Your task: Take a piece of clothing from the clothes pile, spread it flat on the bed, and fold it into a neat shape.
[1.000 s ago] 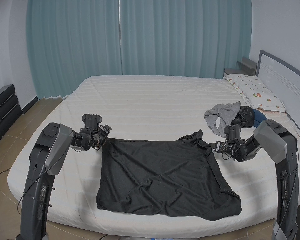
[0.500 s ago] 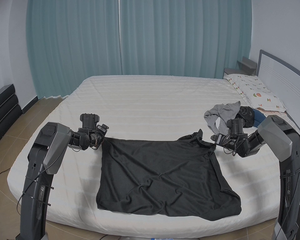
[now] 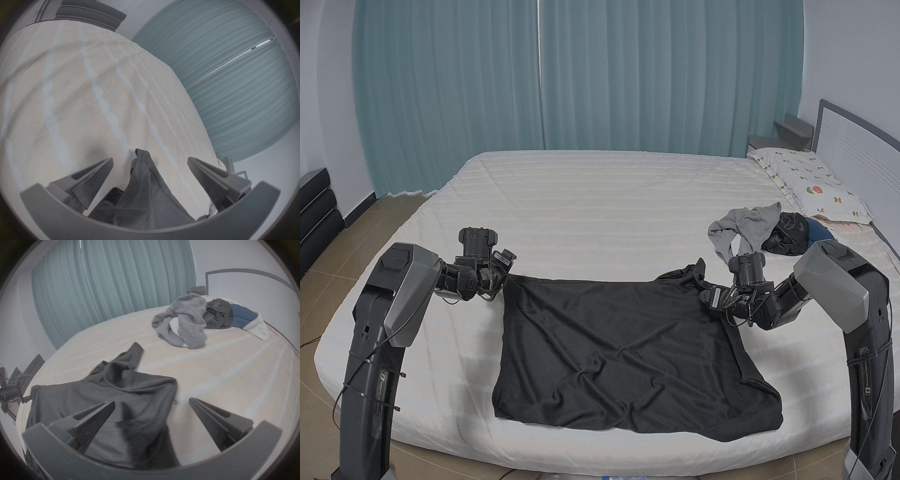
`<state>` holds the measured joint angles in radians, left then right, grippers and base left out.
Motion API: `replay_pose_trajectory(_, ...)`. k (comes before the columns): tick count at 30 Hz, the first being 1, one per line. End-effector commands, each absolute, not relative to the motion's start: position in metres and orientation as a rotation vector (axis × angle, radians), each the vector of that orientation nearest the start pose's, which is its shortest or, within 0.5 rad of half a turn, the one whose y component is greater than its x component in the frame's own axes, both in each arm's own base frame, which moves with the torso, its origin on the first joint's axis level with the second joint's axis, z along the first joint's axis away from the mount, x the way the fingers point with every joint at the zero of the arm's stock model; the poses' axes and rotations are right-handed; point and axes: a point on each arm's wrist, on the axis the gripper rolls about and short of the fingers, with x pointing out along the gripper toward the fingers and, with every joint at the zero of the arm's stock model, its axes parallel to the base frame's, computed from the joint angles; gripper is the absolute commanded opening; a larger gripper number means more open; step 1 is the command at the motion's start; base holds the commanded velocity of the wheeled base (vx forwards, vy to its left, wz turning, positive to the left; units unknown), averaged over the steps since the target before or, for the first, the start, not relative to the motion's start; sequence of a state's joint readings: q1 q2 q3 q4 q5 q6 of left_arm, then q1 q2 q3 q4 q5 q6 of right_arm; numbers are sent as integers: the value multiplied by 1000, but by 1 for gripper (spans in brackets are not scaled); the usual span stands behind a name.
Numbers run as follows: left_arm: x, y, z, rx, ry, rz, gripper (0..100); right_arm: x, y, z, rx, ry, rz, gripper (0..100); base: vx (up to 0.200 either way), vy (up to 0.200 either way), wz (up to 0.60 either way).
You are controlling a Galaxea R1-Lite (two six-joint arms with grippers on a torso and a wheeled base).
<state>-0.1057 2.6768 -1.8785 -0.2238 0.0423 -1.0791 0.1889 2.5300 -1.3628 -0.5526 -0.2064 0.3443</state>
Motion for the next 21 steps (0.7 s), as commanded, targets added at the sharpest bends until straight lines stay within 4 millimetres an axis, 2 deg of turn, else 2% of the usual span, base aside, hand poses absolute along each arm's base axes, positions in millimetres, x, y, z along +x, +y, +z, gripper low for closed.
replay_pose_trajectory(1,526,-55,9,-1014,545,255,100,456,62,-22,216,611,-168,100,0,0,0)
replay_pose_trajectory(8,525,-55,11,-1016,544,257,100,453,9,-7,273,586,-272,100,0,0,0)
replay_pose_trajectory(12,524,-56,11,-1013,549,258,100,452,-24,-9,302,581,-331,100,0,0,0)
replay_pose_trajectory(15,522,-55,15,-1014,551,257,100,452,-38,-11,333,581,-340,100,0,0,0)
replay_pose_trajectory(17,519,-55,17,-1014,555,260,100,451,-41,-7,369,573,-327,100,0,0,0)
replay_pose_trajectory(19,519,-55,18,-1014,555,260,100,452,-41,-5,402,560,-315,100,0,0,0)
replay_pose_trajectory(21,518,-55,17,-1014,560,261,100,448,-36,7,456,543,-286,100,0,0,0)
